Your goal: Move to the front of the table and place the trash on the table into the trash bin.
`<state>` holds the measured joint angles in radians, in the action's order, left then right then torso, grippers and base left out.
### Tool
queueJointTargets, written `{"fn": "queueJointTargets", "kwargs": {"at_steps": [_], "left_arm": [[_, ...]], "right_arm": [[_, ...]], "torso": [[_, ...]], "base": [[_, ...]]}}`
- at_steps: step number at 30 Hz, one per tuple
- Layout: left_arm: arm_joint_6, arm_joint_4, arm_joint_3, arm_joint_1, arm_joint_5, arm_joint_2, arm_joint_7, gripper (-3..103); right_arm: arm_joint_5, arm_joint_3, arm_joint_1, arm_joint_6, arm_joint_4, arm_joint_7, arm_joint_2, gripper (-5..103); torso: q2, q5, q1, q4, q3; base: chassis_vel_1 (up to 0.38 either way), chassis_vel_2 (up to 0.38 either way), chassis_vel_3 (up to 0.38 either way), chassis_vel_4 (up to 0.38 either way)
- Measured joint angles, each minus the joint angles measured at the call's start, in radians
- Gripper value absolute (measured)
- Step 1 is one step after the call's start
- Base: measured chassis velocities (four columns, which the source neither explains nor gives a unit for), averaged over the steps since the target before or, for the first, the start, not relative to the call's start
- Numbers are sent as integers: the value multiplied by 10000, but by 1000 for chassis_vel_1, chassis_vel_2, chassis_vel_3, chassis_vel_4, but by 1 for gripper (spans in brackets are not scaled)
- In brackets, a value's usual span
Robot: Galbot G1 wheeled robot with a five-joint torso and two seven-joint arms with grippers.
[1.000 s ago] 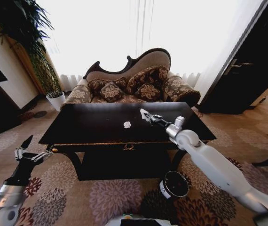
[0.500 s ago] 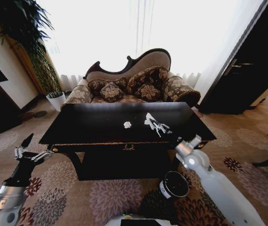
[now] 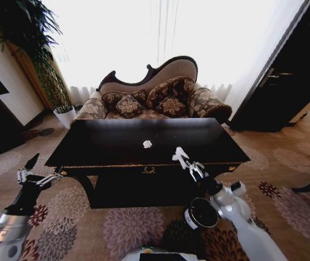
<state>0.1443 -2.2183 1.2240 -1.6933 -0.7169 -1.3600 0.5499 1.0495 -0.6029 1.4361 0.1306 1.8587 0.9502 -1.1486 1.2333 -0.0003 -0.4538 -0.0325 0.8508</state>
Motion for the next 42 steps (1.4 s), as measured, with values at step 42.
{"fn": "queueJointTargets", "kwargs": {"at_steps": [42], "left_arm": [[-20,-152,513,-439,-235,202,22,100]], "right_arm": [[-8889,1500,-2162,-232,-7290,-7093,-783,0]], "torso": [[-2,0,-1,0,1]], "base": [[0,0,0,0]]}}
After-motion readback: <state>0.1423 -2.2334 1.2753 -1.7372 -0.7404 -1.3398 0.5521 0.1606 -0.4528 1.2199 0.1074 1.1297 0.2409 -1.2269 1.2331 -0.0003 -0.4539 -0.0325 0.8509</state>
